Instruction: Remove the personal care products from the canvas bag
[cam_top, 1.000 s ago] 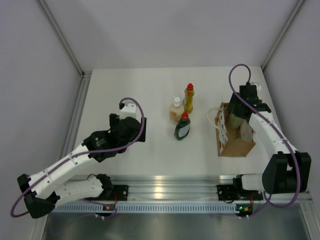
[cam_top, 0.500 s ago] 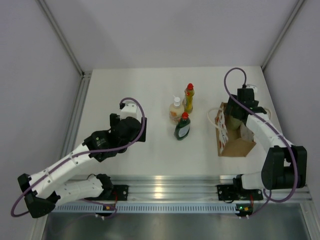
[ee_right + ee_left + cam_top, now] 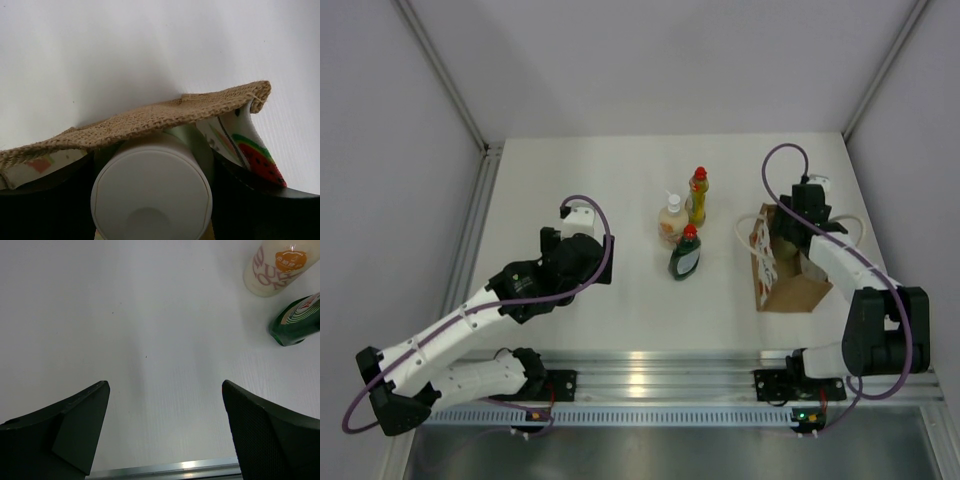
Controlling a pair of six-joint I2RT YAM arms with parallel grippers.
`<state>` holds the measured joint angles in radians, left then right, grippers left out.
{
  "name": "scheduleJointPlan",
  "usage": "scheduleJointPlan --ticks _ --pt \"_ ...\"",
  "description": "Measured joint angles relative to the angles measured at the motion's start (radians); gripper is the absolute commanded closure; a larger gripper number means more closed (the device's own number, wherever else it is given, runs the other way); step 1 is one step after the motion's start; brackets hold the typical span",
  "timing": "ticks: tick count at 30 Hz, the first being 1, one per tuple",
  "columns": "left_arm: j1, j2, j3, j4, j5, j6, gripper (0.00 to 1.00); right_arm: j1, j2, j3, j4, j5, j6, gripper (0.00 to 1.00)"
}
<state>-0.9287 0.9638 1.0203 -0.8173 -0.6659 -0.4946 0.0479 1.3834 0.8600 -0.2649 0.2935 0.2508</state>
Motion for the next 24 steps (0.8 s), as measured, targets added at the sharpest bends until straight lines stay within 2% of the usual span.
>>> scheduleJointPlan --ticks 5,9,24 --pt "0.0 0.0 0.0 0.0 0.001 0.0 0.02 0.0 -0.021 -0.018 0.014 -0.011 -0.008 0.94" --pt "0.0 0.0 0.0 0.0 0.001 0.0 0.02 0.0 -0.056 -0.03 -0.004 -0.037 -0.008 0.98" --pt "0.012 -0.01 0.0 0.0 -0.01 -0.001 0.02 0.003 -0.225 0.059 -0.149 -0.06 -0.015 1.0"
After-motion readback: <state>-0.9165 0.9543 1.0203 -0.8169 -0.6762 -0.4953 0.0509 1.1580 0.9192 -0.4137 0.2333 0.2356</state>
